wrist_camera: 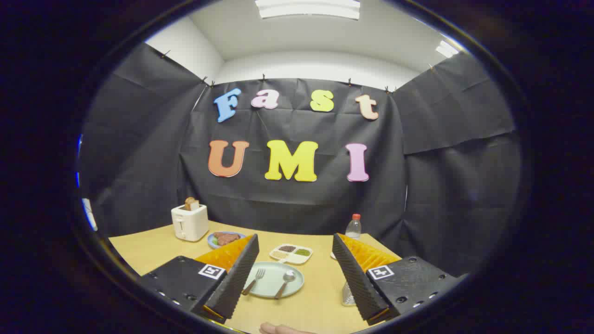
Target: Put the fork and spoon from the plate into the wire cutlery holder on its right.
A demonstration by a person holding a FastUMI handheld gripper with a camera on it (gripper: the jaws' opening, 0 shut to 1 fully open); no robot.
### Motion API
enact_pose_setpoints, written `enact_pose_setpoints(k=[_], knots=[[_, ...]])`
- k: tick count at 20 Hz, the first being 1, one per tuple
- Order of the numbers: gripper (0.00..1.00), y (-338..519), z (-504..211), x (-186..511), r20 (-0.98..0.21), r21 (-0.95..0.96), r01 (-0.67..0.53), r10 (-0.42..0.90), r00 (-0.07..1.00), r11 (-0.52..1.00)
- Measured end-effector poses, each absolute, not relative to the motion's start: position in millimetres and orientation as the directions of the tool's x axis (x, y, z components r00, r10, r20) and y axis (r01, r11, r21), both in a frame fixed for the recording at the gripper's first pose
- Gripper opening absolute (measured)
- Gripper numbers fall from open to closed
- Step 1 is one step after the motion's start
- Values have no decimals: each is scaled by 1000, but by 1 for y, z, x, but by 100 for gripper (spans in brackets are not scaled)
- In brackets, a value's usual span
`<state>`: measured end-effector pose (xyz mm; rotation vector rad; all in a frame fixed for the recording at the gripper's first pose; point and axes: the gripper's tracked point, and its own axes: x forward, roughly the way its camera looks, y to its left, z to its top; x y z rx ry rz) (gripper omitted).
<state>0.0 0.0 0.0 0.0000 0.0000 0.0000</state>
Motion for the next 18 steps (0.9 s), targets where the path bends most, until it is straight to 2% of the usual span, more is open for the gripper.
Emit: enact_pose_setpoints(k=[12, 18], knots=[[96, 3, -19, 12, -49, 19, 21, -20, 999, 1000], [95, 9, -36, 34, -115, 26, 11, -8, 993, 1000]])
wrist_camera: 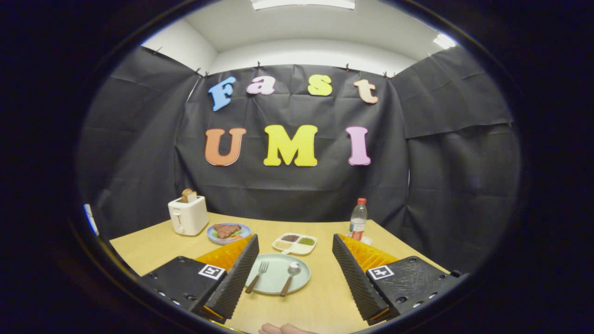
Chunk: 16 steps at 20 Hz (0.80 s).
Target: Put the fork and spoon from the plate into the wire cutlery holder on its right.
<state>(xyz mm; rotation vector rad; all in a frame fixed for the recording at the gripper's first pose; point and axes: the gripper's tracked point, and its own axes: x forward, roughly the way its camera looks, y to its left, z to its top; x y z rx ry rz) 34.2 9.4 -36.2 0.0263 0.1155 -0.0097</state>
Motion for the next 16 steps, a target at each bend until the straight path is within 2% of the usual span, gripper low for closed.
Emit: enact_pose_setpoints(k=[16], knots=[[96, 34, -141, 123, -444, 28, -4, 16, 896, 1000]])
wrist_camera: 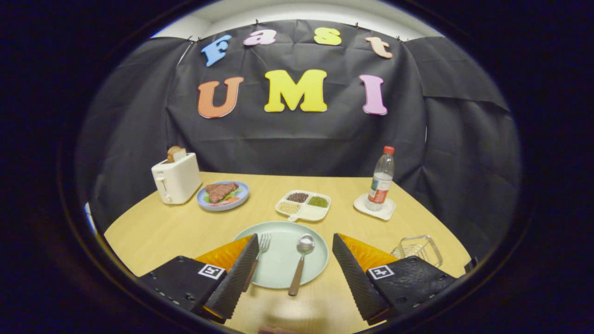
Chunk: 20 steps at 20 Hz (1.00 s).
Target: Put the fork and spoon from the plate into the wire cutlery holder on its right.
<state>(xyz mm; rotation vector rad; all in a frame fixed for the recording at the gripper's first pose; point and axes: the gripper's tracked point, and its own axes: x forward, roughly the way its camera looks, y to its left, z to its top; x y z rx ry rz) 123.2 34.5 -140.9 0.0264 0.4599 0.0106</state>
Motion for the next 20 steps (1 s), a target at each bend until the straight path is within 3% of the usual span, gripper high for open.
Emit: enact_pose_setpoints(k=[15, 17, 18, 20], knots=[[95, 37, -242, 167, -727, 102, 27, 56, 684, 994], [93, 37, -248, 169, -746, 119, 38, 64, 663, 992], [84, 36, -250, 170, -754, 116, 41, 62, 654, 992], [75, 35, -254, 170, -766, 105, 49, 49, 641, 993]])
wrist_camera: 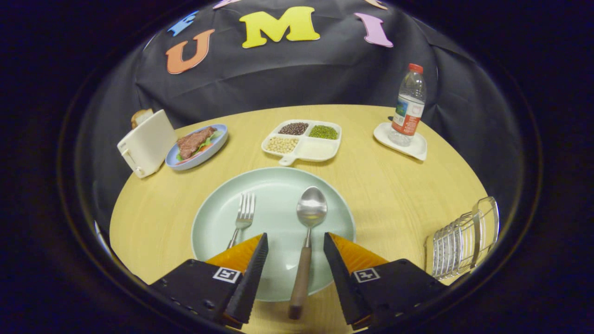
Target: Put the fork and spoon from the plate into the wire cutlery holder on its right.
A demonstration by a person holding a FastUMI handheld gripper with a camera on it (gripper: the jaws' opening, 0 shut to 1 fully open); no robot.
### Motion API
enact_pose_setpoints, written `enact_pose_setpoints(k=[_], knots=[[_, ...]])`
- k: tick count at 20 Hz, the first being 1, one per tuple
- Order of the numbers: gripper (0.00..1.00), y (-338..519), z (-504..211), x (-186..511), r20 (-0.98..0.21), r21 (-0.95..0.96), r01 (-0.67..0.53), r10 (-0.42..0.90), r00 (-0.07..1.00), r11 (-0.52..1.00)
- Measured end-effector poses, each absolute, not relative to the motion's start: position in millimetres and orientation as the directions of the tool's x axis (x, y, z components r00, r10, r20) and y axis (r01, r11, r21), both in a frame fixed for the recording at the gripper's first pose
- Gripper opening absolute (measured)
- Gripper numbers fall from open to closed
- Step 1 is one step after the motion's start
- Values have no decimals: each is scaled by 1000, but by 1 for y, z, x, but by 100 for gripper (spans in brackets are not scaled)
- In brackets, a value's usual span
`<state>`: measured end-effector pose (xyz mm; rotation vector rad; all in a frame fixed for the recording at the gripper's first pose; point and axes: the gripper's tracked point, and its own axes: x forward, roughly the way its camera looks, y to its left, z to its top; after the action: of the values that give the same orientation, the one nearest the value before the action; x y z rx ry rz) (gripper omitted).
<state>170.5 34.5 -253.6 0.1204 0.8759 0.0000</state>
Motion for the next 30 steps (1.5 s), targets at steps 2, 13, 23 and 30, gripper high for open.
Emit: enact_pose_setpoints(k=[2, 13, 23, 30], knots=[[66, 36, -259, 171, -781, 96, 55, 41, 623, 994], [6, 43, -263, 171, -817, 121, 81, 53, 575, 989], [1, 30, -220, 149, -772, 140, 90, 52, 634, 986], [1, -15, -177, 123, -728, 151, 112, 34, 685, 982]])
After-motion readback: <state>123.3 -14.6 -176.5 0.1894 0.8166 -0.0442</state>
